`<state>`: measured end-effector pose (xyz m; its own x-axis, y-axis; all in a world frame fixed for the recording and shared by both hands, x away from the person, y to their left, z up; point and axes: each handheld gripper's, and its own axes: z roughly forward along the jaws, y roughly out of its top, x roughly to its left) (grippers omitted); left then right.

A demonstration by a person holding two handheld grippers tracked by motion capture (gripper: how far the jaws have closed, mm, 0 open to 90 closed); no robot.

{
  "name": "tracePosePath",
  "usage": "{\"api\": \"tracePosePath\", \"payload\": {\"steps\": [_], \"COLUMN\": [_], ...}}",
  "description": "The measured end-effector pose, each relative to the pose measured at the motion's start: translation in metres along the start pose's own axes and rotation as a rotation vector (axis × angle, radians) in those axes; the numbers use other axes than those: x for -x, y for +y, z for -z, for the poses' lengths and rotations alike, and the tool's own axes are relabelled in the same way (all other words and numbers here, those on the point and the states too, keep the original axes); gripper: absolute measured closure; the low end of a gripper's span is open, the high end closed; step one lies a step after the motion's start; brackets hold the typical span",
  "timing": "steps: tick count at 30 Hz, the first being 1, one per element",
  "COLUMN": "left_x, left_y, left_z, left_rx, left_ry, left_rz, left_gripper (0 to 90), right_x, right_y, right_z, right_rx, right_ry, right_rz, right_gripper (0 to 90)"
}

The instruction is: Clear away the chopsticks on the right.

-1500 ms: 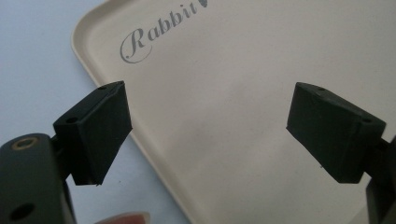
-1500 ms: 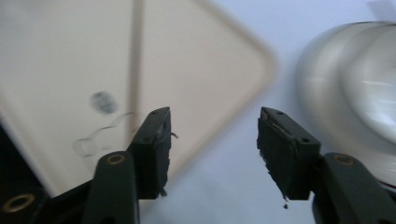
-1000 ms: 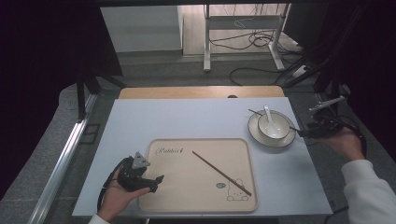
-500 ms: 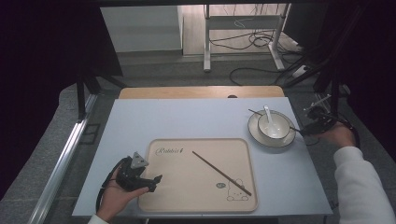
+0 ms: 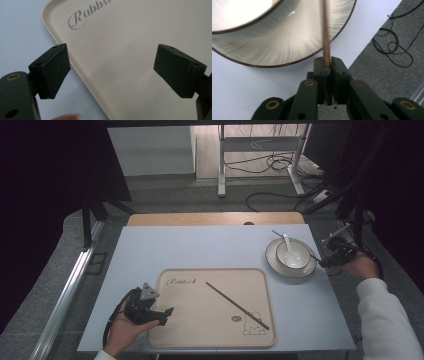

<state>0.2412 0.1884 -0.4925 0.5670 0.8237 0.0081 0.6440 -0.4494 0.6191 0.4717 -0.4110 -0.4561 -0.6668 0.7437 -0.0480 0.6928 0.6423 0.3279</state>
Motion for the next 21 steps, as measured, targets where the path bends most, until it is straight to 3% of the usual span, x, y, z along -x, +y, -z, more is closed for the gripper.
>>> {"api": "tracePosePath", "payload": {"steps": [6,11,15,21], "left_x": [0.000,0.000,0.000,0.002], "left_y": [0.000,0.000,0.001,0.002], "left_z": [0.003,0.004,0.004,0.004], "left_rx": [0.014,0.019,0.021,0.024], "left_ry": [-0.004,-0.008,-0.010,-0.013], "left_rz": [0.000,0.001,-0.001,-0.005], "left_gripper": [13.7,13.8,13.8,13.7], "right_x": [-0.008,-0.022,-0.042,-0.086], "right_y": [-0.002,-0.004,-0.005,-0.006], "right_z": [0.013,0.044,0.071,0.098], "right_rx": [0.029,0.123,0.193,0.263], "right_ry": [-0.013,-0.031,-0.024,0.021], "right_rz": [-0.066,-0.126,-0.148,-0.126], "right_gripper": [84.0,84.1,84.0,84.0]}}
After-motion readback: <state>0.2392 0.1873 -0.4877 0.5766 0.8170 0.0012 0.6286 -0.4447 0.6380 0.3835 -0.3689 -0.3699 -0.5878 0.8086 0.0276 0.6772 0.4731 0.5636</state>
